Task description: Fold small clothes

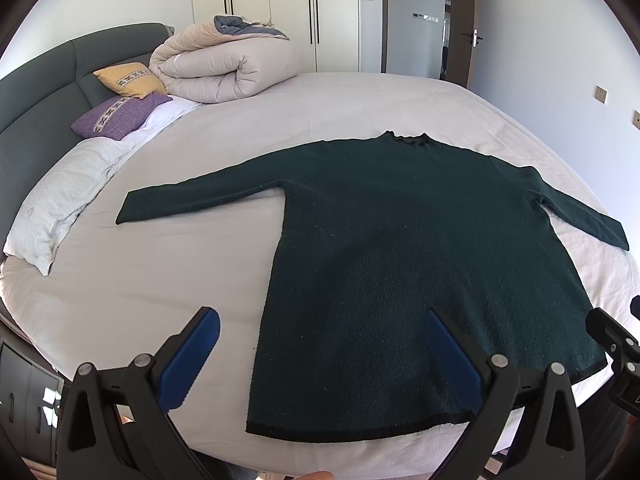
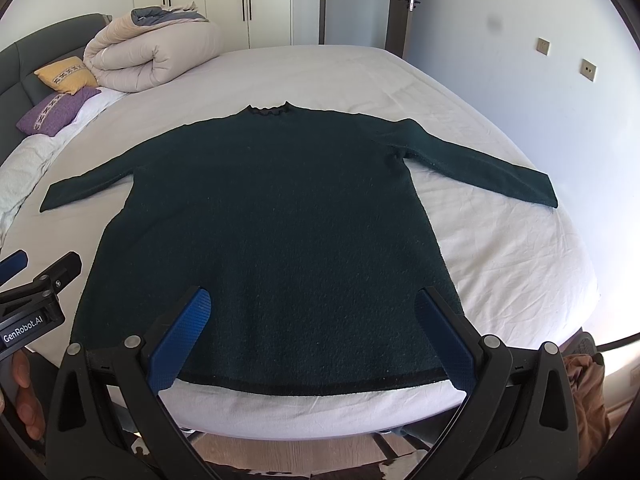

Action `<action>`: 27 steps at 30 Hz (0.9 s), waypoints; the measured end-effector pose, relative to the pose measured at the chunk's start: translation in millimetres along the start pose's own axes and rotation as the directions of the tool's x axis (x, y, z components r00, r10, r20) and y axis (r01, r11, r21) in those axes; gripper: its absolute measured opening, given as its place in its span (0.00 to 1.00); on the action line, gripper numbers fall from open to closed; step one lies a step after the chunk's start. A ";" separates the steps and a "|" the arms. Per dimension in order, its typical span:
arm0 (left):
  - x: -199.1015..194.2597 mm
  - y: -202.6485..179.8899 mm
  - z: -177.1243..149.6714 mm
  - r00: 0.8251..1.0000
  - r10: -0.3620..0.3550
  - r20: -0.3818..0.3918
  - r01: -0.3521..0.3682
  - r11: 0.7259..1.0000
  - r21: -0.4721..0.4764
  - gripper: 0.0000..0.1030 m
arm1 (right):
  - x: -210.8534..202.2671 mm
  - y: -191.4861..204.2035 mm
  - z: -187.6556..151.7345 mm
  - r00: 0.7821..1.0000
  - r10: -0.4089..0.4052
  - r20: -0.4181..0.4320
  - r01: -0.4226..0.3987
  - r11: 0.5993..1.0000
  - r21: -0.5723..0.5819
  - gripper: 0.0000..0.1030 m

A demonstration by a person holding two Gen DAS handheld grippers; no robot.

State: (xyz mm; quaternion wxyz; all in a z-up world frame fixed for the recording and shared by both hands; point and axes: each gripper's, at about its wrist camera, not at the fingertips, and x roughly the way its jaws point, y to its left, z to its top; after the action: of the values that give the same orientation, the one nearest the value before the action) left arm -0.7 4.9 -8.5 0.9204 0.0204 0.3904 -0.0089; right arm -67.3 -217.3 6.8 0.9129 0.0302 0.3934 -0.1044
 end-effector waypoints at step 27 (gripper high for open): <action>7.7 -6.6 -10.6 1.000 -0.003 -0.011 0.003 1.000 -0.001 1.00 | 3.1 1.6 -2.2 1.000 0.000 -0.010 0.000 1.000 -0.001 1.00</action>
State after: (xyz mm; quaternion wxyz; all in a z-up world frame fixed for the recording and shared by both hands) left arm -3.2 -1.2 -21.6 0.9181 0.0195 0.3956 -0.0098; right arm -66.5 -215.9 3.0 0.9110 0.0301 0.3981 -0.1038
